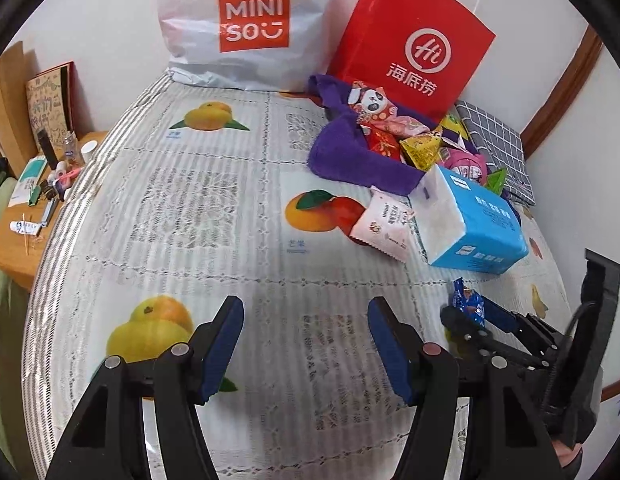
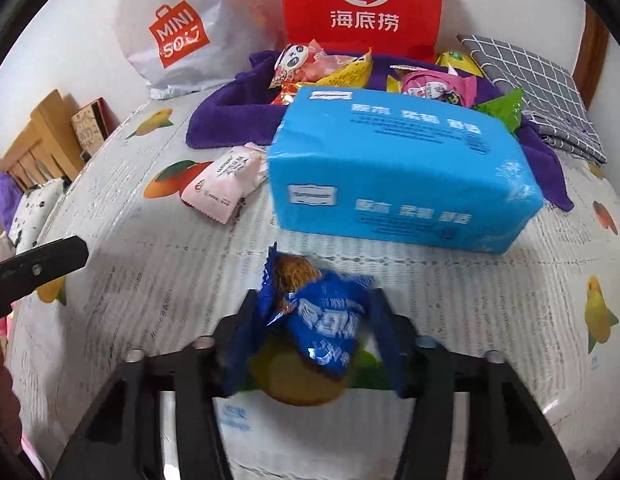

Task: Organize snacks
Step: 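Grasp blue snack bag with right tool while left tool moves to pink-white packet, then close left tool on the pink-white cake packet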

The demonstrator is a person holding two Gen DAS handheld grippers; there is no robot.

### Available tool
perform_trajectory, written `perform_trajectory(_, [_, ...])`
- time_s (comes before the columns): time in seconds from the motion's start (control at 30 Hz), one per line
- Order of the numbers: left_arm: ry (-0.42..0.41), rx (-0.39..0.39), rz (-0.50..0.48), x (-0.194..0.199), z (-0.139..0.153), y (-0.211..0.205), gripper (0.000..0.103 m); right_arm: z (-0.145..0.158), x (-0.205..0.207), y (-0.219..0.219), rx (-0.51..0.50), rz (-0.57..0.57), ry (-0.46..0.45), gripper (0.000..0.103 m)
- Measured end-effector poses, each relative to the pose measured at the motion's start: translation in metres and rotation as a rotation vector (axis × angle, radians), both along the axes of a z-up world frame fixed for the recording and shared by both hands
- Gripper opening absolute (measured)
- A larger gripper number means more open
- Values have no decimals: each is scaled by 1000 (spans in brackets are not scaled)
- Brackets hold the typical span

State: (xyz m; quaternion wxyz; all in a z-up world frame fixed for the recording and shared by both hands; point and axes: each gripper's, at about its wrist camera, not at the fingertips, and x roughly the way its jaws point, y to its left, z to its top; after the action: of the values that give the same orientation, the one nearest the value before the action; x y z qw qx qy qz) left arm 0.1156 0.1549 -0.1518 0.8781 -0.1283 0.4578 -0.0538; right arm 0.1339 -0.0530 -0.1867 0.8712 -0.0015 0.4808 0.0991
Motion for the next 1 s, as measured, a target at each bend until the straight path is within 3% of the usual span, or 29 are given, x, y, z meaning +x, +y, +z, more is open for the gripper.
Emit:
perform_trajectory(0.13, [-5, 14, -23, 7, 1, -13, 62, 4, -4, -24, 103, 41, 22, 43])
perform_trajectory(0.53, [7, 81, -93, 63, -6, -60, 62, 32, -32, -90, 72, 14, -89, 43])
perform_trajectory(0.7, [-13, 173, -119, 87, -11, -84, 62, 33, -30, -123, 91, -48, -98, 43])
perform_trajectory(0.87, [-23, 221, -139, 101, -20, -95, 60, 23, -29, -132, 44, -57, -94, 43])
perform_trajectory(1.0, [-48, 290, -151, 101, -25, -106, 52, 14, -26, -135, 56, -54, -81, 43])
